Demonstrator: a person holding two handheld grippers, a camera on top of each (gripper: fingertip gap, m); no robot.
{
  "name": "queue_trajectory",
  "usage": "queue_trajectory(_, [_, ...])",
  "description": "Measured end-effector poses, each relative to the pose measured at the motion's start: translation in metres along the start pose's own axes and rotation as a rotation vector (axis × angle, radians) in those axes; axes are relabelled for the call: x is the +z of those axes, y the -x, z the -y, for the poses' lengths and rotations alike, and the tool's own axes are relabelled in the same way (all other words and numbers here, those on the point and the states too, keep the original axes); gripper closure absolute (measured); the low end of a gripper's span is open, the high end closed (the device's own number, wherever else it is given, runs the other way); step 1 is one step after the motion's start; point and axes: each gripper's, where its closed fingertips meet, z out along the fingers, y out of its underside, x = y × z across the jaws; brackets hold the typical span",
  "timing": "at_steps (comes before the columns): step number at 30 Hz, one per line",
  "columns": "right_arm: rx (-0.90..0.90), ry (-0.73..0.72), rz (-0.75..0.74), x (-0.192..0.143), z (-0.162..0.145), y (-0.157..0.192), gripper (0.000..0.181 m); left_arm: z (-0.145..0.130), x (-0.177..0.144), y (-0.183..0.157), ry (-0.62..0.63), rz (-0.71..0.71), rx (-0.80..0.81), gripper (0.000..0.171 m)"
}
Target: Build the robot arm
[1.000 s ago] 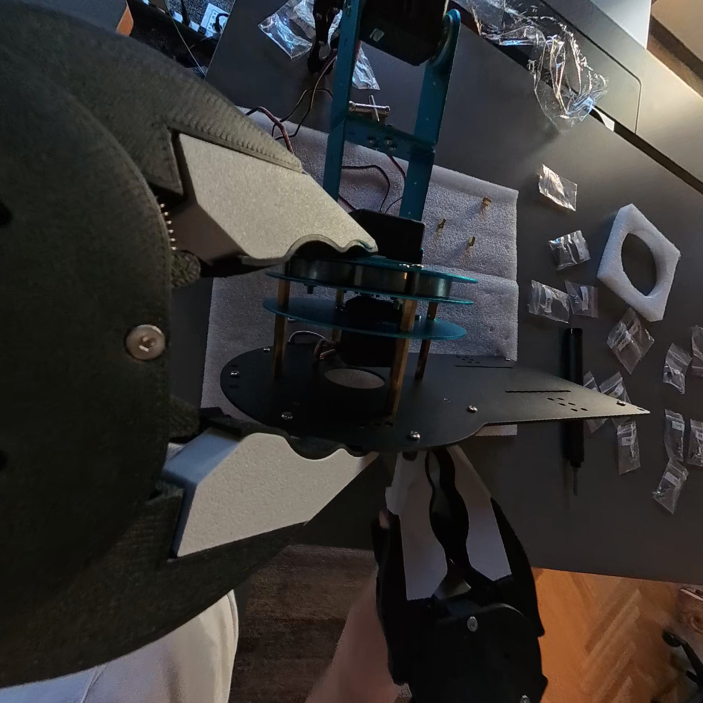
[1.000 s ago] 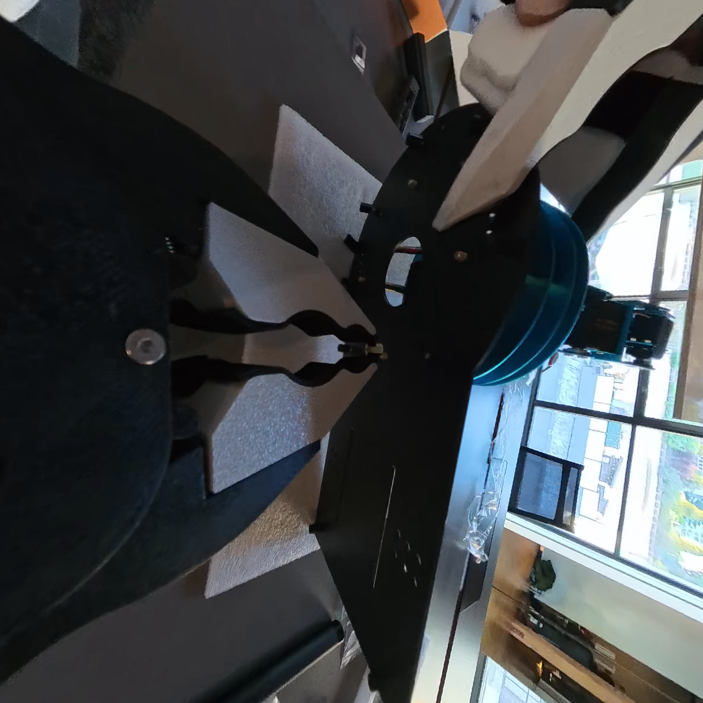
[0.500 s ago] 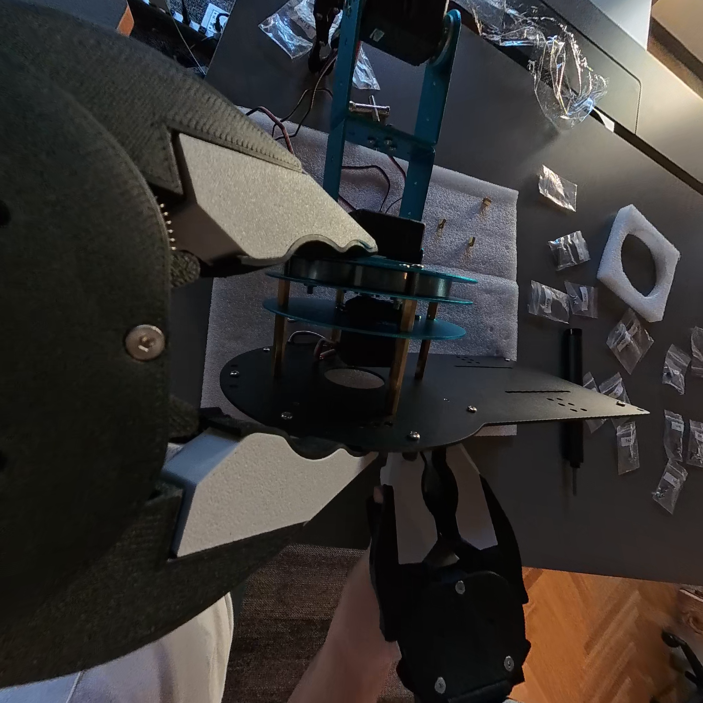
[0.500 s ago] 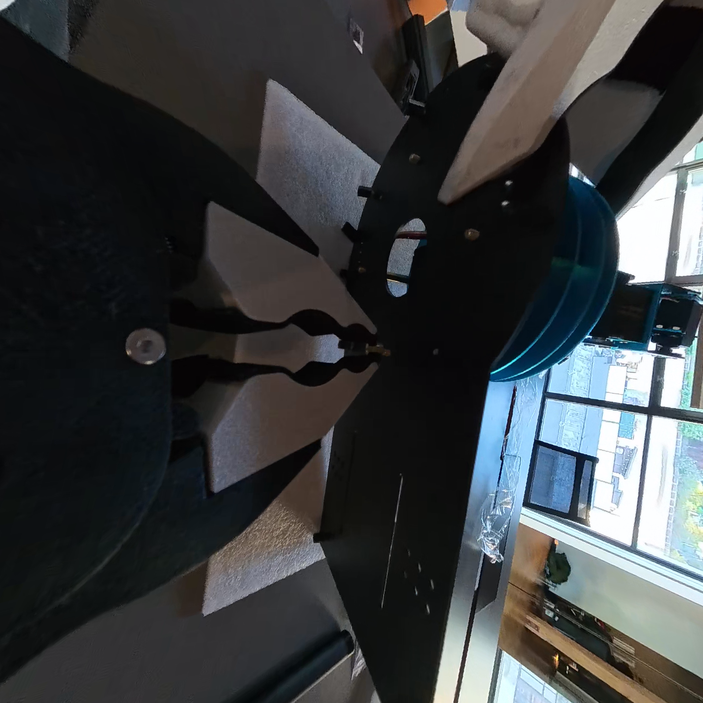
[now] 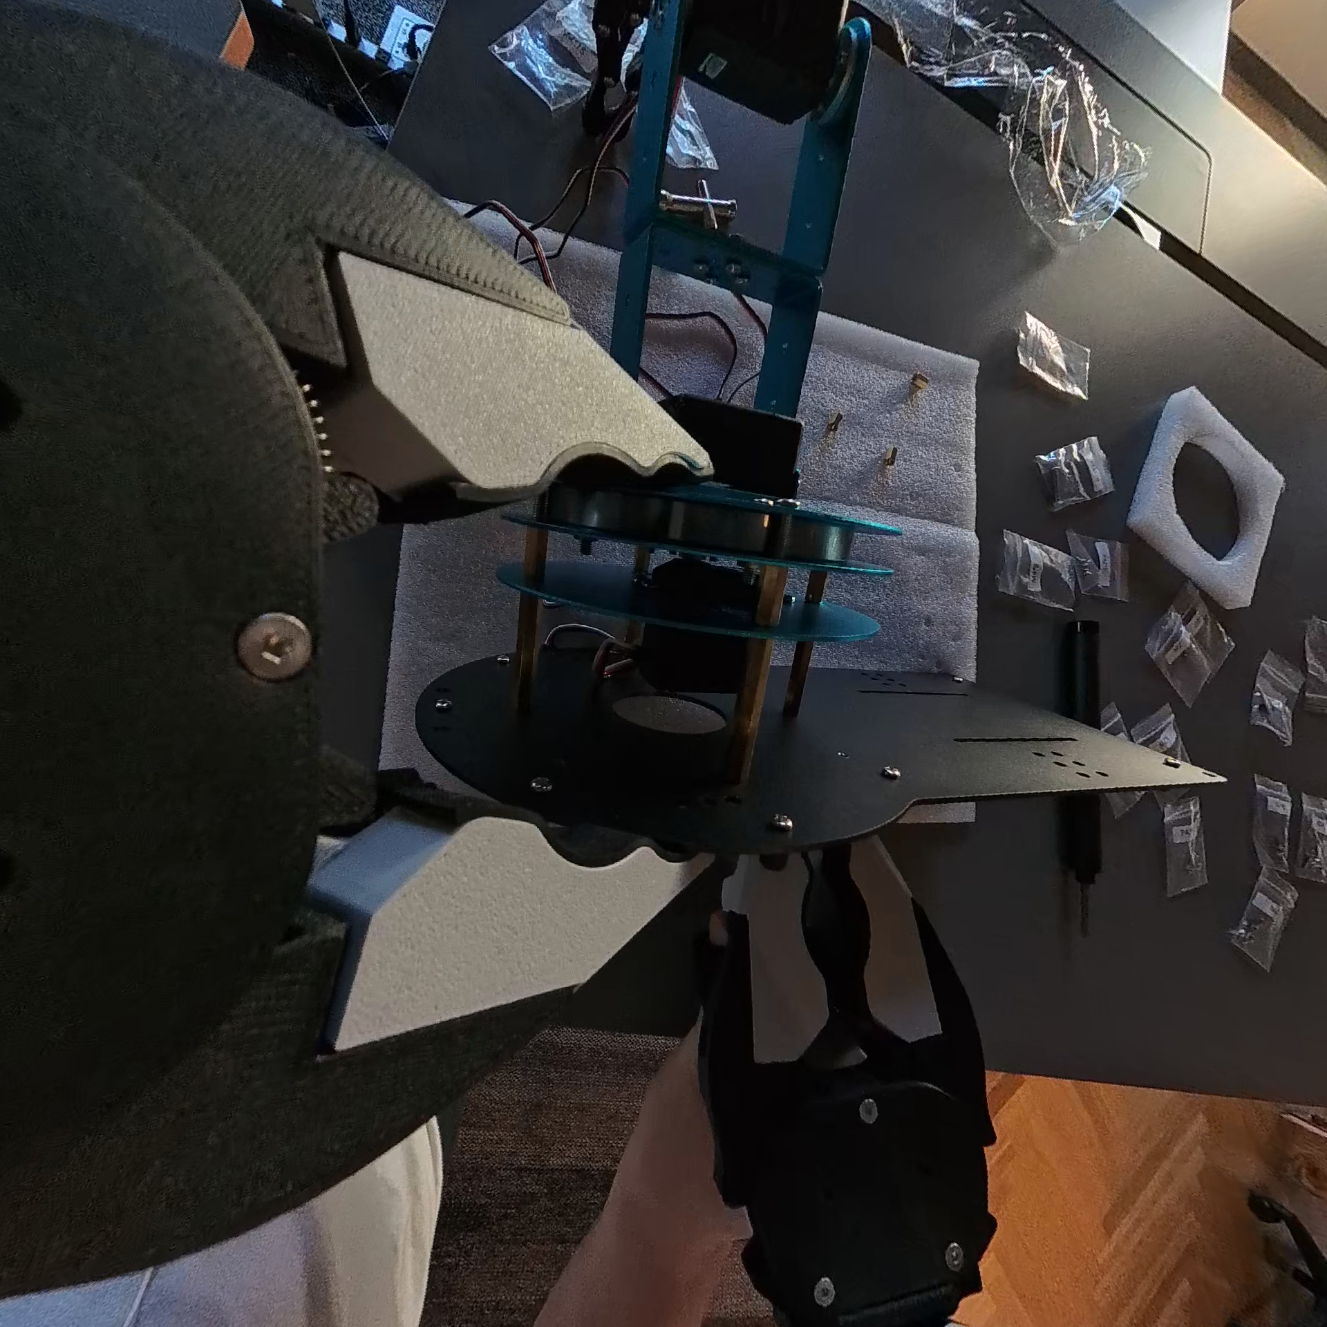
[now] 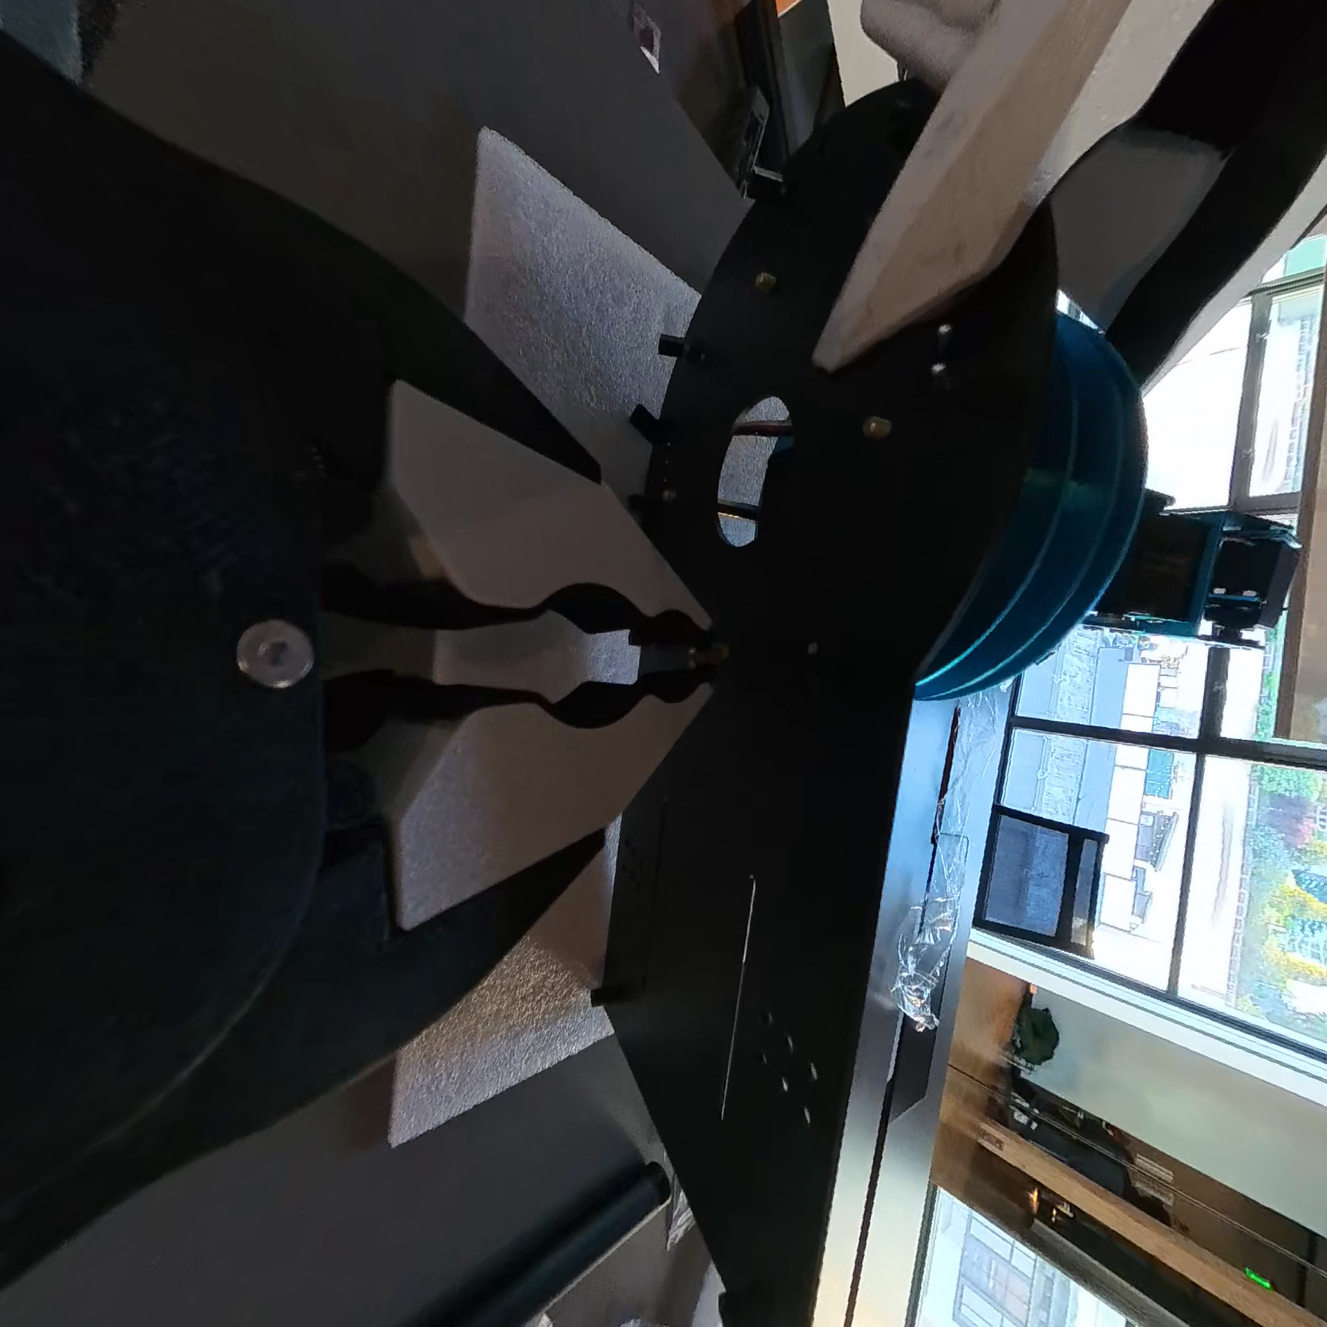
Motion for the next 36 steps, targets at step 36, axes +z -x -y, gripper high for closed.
queue_trajectory(36, [0.005,0.007,-0.027,0.0032,-0.0020,0.0018,0.177,-0.0004,0.0001,0.0001,0.009,-0.001,0.002,0.077])
